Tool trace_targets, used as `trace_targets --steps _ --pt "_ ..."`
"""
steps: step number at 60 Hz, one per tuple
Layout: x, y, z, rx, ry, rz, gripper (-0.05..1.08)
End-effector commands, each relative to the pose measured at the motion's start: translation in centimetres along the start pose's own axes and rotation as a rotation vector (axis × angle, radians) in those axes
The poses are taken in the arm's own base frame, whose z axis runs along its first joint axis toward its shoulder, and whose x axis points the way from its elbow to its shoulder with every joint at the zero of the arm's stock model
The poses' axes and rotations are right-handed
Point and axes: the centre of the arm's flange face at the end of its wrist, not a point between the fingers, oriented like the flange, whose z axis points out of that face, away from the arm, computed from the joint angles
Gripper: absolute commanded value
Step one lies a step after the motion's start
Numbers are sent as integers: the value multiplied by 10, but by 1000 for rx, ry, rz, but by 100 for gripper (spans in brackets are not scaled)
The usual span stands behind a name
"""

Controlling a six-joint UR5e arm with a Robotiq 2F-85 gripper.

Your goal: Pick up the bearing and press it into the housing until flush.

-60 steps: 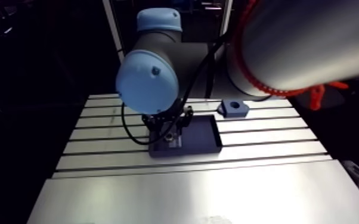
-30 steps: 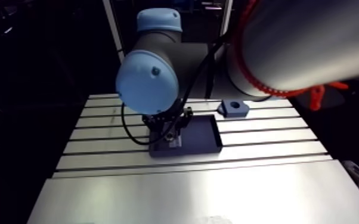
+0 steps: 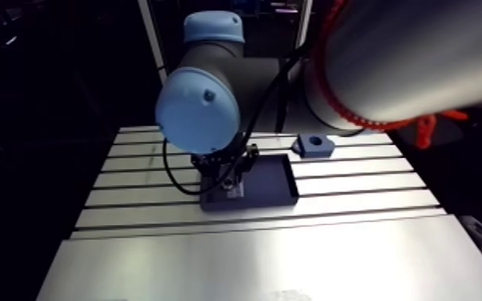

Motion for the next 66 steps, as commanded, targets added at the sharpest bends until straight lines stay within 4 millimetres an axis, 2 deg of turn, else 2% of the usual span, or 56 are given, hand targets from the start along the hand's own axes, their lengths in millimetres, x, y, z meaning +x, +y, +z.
trace_targets --steps 1,38,49,66 --pt "0 1 0 0 0 1 53" --pt "0 0 1 1 -3 0 53" --pt "0 1 1 1 -3 2 58" --pt "0 1 -6 -1 7 2 59"
